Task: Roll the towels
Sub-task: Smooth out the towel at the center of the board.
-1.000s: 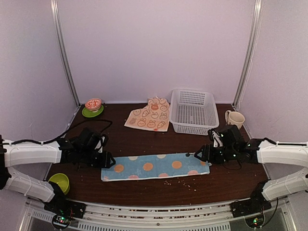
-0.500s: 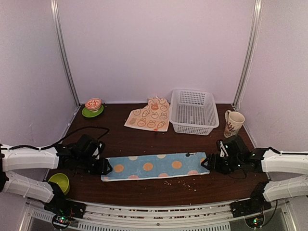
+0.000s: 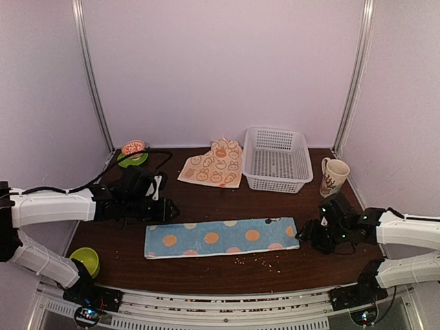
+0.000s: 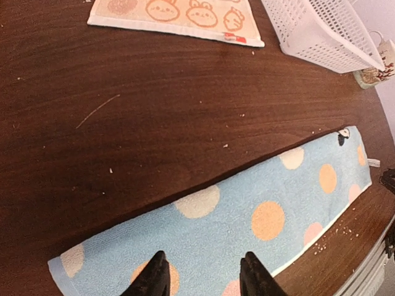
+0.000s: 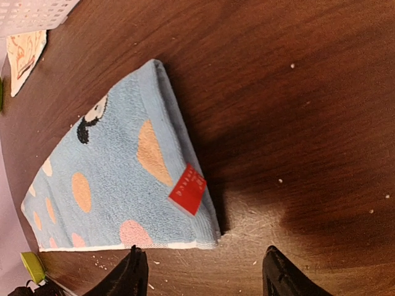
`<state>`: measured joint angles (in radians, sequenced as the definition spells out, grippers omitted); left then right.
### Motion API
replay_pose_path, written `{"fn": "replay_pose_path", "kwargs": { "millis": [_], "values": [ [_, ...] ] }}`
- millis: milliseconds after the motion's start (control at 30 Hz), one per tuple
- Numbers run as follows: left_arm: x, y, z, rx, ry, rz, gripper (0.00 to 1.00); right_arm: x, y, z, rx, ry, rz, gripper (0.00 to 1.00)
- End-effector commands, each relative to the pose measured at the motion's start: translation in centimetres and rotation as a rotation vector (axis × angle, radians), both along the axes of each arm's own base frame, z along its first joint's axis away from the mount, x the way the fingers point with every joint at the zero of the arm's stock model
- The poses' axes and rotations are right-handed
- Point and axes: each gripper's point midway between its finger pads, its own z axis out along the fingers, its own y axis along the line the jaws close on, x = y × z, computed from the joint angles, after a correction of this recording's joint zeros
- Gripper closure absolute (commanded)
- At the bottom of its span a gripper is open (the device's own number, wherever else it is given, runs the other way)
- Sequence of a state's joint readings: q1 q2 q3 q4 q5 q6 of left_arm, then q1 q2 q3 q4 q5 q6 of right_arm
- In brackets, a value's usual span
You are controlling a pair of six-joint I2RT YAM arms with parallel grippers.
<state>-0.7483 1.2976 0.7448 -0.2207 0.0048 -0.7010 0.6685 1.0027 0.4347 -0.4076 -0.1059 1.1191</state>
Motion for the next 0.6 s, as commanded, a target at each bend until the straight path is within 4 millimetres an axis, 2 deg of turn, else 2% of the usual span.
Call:
{"fn": "replay_pose_path", "kwargs": {
  "millis": [0,233,567],
  "values": [
    [1.2,-1.7,1.5,-0.054,-0.067,-0.027,0.6,-0.6,-0.3,-1.1,-0.002,0.063,-0.072,0.38],
    [1.0,-1.0,1.0,-0.011,-0.076,-0.033,0.6,-0.5,0.9,-2.2,-0.014,0.106,-0.058,0.47],
    [1.0,-1.3,-0.1,-0.004,-0.06,-0.042,0.6,-0.8,0.0,-3.9,-0.195,0.176,0.017,0.51]
  ]
}}
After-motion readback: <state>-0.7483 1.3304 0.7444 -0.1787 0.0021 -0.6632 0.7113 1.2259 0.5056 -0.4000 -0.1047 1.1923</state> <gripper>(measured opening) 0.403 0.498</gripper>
